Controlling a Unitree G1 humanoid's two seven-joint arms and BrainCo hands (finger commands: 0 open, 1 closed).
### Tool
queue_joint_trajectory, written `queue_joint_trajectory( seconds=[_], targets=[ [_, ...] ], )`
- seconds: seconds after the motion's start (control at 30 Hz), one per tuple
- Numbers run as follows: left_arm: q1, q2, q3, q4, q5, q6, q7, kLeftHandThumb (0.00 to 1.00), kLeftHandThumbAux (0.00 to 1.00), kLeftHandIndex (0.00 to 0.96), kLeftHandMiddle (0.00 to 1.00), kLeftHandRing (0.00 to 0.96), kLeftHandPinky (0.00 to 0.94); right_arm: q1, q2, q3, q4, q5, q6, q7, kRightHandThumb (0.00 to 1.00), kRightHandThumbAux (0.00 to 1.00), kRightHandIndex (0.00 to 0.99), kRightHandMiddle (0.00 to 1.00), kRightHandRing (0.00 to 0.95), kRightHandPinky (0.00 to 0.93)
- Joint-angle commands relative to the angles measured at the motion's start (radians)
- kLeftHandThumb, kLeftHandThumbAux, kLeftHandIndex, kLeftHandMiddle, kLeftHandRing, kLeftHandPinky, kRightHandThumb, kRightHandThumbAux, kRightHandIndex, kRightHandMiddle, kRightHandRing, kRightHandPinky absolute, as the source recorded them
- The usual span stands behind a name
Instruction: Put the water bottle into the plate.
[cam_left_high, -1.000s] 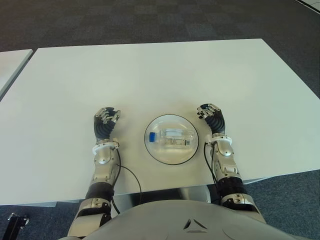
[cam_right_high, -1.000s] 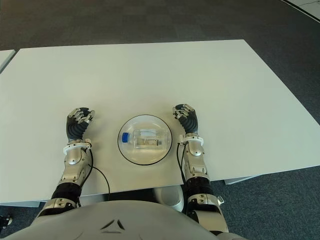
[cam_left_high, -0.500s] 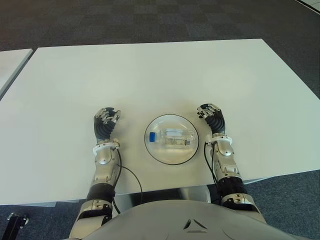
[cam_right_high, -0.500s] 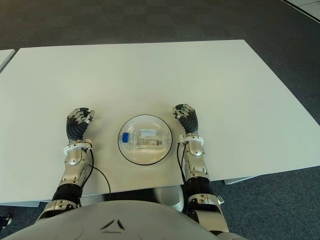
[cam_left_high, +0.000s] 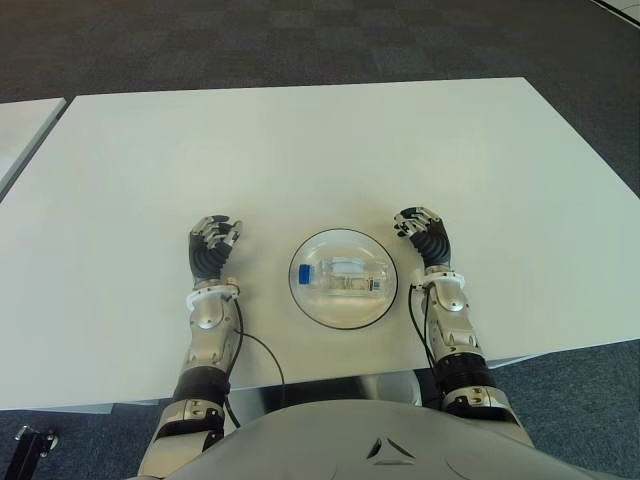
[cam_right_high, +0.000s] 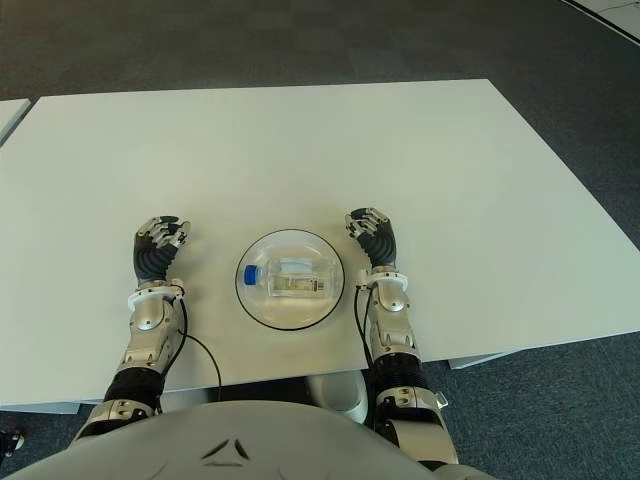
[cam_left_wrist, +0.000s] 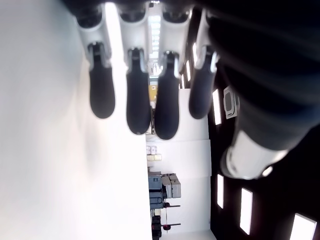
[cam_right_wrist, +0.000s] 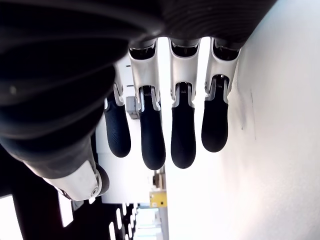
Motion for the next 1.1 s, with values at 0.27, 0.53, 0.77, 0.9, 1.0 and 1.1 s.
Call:
queue_joint_trajectory(
  seconds=[0.27, 0.53, 0.77, 0.9, 1.0, 1.1],
  targets=[
    [0.031, 0.005, -0.007, 0.035, 0.003, 0.03, -0.028, 0.706, 0.714, 0.434, 0.575, 0.532, 0.509, 0.011, 0.006, -0.002, 0.026, 0.007, 0.029, -0.002, 0.707, 0.732, 0.429, 0.492, 0.513, 0.522],
    [0.035, 0.013, -0.011, 0.027, 0.001, 0.048, -0.045, 0.706, 0.715, 0.433, 0.557, 0.513, 0.486, 0.01, 0.007, -0.001, 0.025, 0.005, 0.037, -0.007, 0.707, 0.732, 0.428, 0.491, 0.51, 0.523],
    [0.042, 0.028, -0.021, 0.017, 0.013, 0.064, -0.059, 0.704, 0.716, 0.431, 0.524, 0.49, 0.475, 0.009, 0.009, -0.002, 0.028, 0.005, 0.038, -0.011, 0.707, 0.732, 0.428, 0.492, 0.507, 0.507],
    [0.047, 0.039, -0.031, 0.013, 0.025, 0.064, -0.073, 0.704, 0.717, 0.43, 0.513, 0.491, 0.479, 0.009, 0.011, -0.003, 0.028, 0.005, 0.038, -0.015, 0.707, 0.732, 0.428, 0.491, 0.503, 0.513],
    [0.052, 0.045, -0.029, 0.007, 0.018, 0.076, -0.089, 0.703, 0.718, 0.428, 0.508, 0.491, 0.478, 0.008, 0.011, -0.004, 0.03, 0.006, 0.037, -0.016, 0.707, 0.732, 0.428, 0.491, 0.504, 0.518],
    [0.053, 0.05, -0.026, 0.006, 0.01, 0.087, -0.108, 0.701, 0.719, 0.426, 0.502, 0.49, 0.476, 0.008, 0.012, -0.004, 0.029, 0.008, 0.035, -0.016, 0.707, 0.732, 0.428, 0.491, 0.504, 0.523]
  ],
)
